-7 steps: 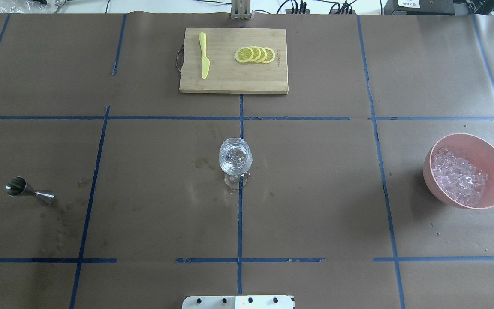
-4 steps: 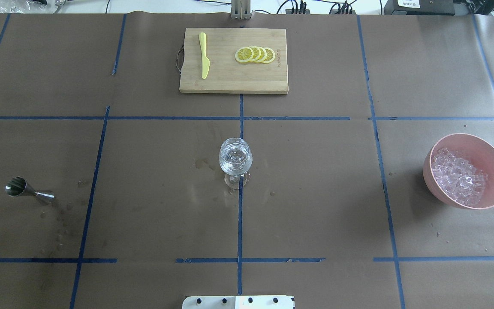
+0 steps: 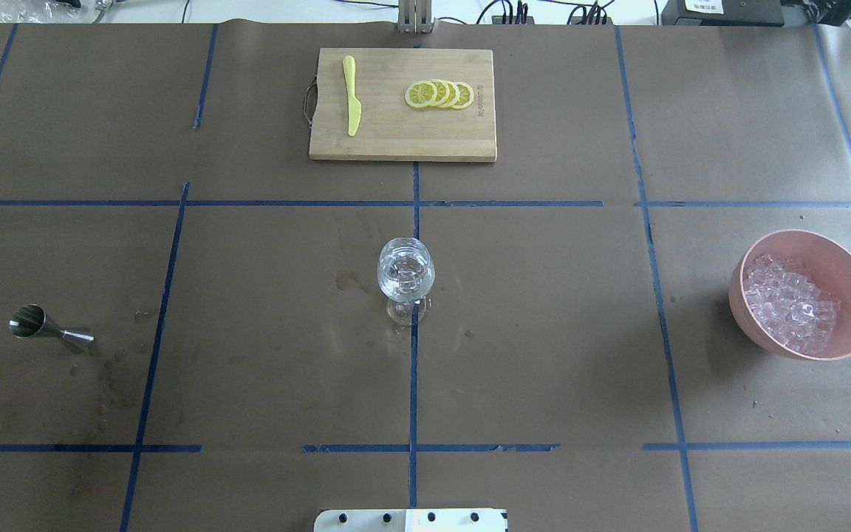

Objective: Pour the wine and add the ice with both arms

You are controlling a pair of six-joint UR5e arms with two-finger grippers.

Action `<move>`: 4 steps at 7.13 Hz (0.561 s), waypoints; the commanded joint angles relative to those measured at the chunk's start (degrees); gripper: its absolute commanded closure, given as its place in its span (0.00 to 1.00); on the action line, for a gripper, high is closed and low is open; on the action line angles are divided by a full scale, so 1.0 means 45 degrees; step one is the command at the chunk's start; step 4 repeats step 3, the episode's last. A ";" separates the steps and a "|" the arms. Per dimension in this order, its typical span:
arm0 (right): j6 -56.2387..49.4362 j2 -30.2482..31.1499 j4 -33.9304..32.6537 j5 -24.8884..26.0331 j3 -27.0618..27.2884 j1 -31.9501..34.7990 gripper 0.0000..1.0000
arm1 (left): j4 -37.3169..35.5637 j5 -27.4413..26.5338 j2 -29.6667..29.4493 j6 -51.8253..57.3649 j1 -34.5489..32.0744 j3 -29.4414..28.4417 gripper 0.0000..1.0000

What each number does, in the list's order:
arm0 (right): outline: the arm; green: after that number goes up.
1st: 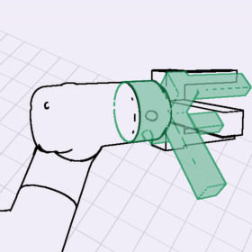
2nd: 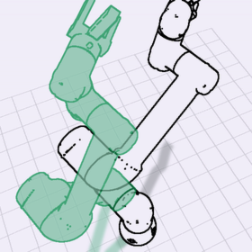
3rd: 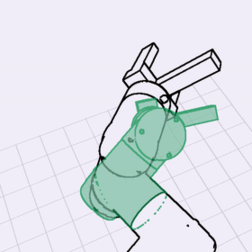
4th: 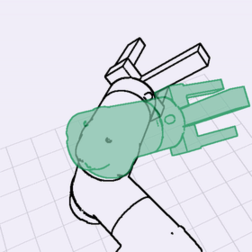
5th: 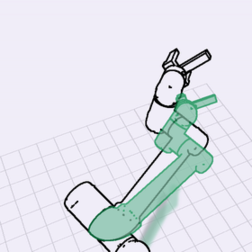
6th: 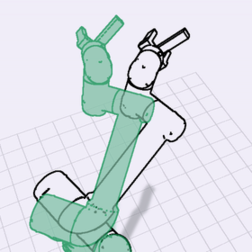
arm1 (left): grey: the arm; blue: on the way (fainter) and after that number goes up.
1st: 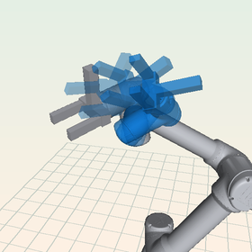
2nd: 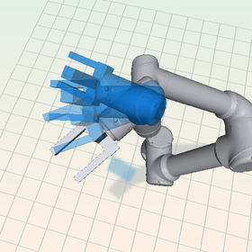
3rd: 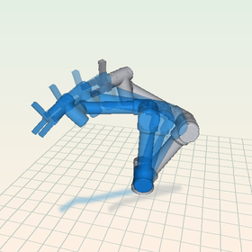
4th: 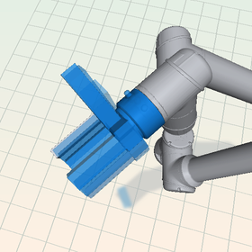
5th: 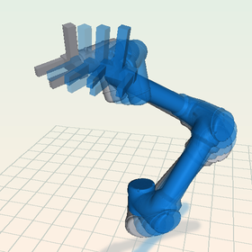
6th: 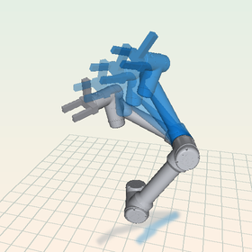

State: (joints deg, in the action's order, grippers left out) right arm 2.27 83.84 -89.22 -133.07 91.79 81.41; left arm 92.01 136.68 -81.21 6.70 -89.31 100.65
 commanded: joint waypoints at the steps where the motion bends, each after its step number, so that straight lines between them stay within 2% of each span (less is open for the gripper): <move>1: 0.0004 -0.0095 -0.0017 -0.0039 -0.0066 0.0015 0.00 | -0.0037 0.0018 -0.0137 0.0016 -0.0016 -0.0003 0.00; 4: 0.0004 0.0254 0.0003 -0.0582 0.0148 0.0055 0.00 | -0.0018 0.0037 -0.0195 0.0016 -0.0035 0.0017 0.00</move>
